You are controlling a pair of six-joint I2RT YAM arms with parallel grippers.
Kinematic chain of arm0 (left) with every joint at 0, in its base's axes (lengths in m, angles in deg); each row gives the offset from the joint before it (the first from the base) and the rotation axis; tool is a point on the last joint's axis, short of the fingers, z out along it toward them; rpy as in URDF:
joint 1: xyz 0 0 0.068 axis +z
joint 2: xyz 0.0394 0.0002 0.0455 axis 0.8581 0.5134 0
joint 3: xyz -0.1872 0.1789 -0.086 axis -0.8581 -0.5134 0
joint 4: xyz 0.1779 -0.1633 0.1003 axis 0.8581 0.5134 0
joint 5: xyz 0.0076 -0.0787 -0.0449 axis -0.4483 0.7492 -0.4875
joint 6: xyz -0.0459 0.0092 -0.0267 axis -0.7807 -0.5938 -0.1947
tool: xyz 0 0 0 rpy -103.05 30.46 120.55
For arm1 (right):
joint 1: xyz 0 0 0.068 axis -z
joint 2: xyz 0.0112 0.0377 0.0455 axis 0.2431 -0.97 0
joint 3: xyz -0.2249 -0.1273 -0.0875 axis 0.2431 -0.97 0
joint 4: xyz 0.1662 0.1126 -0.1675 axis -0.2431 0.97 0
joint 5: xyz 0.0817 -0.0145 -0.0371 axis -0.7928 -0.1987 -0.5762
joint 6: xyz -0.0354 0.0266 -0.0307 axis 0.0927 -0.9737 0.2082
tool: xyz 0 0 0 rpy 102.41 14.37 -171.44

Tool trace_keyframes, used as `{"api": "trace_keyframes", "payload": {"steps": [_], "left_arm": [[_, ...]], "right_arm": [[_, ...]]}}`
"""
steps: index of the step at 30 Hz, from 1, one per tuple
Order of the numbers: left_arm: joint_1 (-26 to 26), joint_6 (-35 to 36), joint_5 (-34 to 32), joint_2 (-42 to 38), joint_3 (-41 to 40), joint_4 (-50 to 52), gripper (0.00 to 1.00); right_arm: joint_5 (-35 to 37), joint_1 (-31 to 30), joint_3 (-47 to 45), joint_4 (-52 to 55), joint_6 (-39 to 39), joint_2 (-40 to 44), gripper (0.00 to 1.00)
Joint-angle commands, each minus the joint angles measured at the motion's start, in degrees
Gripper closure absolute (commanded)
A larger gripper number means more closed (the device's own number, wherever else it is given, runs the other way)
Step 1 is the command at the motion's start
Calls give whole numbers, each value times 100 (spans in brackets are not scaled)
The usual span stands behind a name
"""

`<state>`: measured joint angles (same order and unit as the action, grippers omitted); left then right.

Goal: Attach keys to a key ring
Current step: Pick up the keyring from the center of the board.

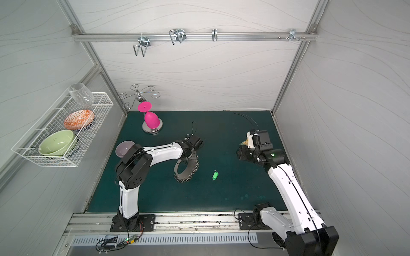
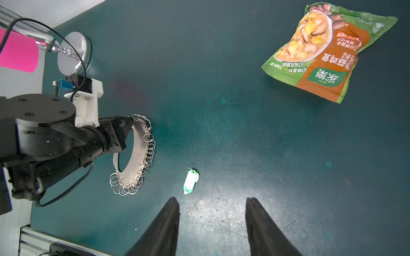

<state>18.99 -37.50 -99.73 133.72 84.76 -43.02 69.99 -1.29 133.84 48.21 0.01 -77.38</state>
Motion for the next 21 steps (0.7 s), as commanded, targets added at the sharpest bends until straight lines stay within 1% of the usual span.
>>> {"api": "trace_keyframes", "payload": {"steps": [1,6,11,15,21], "left_arm": [[30,75,37,27,72,-102,100],[35,150,120,-229,-137,-287,100],[36,233,256,-770,-583,-598,100],[30,319,605,-1225,-996,-985,100],[44,514,1404,-1837,-1501,-1535,100]], "right_arm": [[-60,30,83,42,52,-12,49],[-46,25,167,59,82,-41,49],[-72,31,305,77,122,-79,49],[-116,29,398,62,133,-103,49],[-254,37,520,8,150,-70,50]]}}
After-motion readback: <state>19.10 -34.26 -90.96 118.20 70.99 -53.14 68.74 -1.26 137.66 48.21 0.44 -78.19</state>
